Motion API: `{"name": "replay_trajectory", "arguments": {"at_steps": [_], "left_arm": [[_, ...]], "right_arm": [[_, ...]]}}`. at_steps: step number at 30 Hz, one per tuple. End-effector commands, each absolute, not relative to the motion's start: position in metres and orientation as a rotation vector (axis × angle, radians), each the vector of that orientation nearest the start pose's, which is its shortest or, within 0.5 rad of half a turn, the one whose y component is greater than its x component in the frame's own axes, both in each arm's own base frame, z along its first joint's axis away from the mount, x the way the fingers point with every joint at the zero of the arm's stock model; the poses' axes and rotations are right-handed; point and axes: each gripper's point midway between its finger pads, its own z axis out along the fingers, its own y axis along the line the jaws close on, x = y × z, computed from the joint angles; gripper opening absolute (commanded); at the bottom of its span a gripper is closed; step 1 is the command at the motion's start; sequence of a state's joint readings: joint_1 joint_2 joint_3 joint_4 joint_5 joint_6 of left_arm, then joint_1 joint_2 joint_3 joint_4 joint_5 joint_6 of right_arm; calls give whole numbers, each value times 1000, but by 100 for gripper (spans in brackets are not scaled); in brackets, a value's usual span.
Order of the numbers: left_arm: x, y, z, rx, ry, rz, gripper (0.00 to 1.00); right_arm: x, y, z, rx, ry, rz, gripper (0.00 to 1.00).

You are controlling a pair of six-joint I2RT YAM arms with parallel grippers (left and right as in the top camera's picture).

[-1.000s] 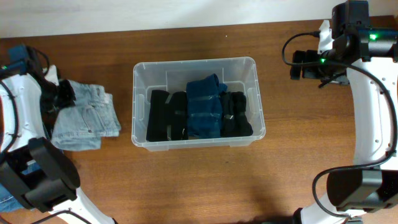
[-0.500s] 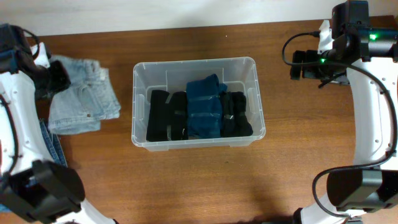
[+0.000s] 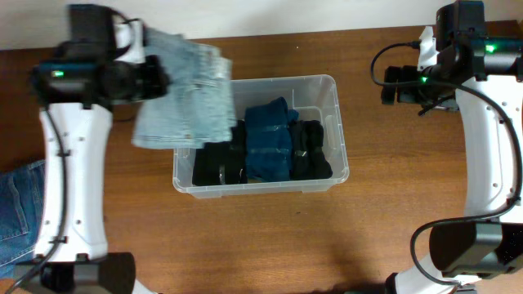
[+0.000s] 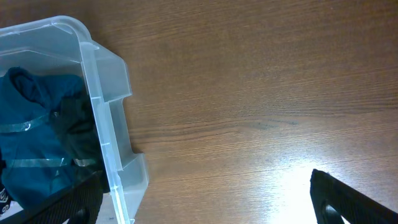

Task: Pack container
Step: 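Lift the light-blue jeans and swing them over the box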

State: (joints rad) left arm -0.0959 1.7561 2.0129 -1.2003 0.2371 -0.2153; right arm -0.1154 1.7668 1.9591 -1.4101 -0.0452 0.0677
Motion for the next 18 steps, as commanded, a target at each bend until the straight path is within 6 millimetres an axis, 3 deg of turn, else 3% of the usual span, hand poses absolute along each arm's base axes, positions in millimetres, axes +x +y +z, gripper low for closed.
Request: {"name": "replay_trajectory", "arguments": {"at_steps": [1, 9, 11, 18], "left_arm": [[420, -129, 336, -54, 2423, -578, 0], [409, -221, 353, -10, 2361, -782, 1], [409, -248, 346, -51, 2376, -843, 0], [418, -288, 306, -98, 2463, -891, 1]], "right_arm": [[383, -39, 253, 248, 2760, 43, 98], [383, -39, 253, 248, 2760, 43, 99], [383, -39, 253, 248, 2760, 43, 99], [383, -39, 253, 248, 2760, 43, 99]]}}
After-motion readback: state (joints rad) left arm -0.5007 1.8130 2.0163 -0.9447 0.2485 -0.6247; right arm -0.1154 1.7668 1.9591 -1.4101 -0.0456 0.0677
